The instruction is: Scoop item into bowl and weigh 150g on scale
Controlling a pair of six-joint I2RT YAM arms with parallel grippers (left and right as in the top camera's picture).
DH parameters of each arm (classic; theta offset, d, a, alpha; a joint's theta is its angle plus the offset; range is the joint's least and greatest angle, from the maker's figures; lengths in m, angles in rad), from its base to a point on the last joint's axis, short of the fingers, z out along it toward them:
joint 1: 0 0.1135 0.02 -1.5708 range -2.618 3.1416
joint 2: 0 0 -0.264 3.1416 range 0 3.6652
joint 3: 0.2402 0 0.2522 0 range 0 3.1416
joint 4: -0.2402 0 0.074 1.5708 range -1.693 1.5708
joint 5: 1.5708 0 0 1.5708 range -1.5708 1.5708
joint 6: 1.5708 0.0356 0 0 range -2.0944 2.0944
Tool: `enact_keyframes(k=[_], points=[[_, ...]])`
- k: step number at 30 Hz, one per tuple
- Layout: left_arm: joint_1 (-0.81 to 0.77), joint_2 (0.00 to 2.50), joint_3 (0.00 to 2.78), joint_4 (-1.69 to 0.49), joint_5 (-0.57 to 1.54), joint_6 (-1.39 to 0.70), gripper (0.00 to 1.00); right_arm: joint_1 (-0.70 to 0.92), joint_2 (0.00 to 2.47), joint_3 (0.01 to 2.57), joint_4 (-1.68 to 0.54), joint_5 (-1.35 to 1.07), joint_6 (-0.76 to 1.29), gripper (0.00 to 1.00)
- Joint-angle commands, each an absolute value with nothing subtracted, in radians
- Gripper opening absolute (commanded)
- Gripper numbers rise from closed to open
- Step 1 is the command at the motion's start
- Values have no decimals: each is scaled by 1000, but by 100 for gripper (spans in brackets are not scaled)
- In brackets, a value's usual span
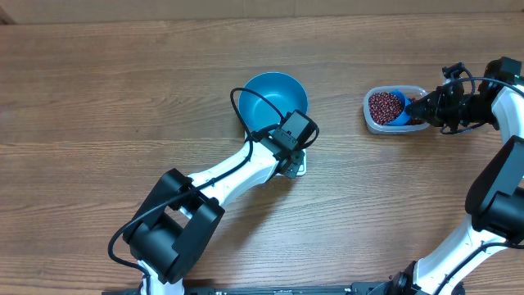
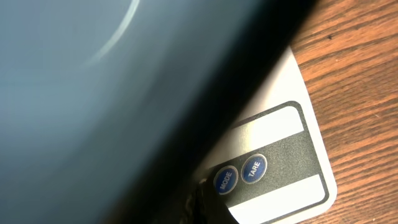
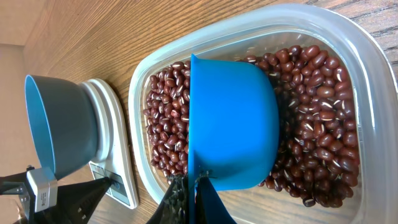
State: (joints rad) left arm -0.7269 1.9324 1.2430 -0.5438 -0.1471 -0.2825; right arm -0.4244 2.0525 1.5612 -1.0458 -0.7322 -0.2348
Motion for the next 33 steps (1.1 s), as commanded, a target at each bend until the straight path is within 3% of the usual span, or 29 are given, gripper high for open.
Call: enact_keyframes(k=[1,11,33], points=[[-728,1927,1290,-558,-155,-293,4,-394,2090,1526,-1019,-625,-232,4],[-728,1803,1350,-661,-156,-292,4,-394,2090,1526,-1015,-625,-232,4],[-730,1972,1320,-677,-130,-308,4,-394,2090,1526,-1007,-625,-232,4]])
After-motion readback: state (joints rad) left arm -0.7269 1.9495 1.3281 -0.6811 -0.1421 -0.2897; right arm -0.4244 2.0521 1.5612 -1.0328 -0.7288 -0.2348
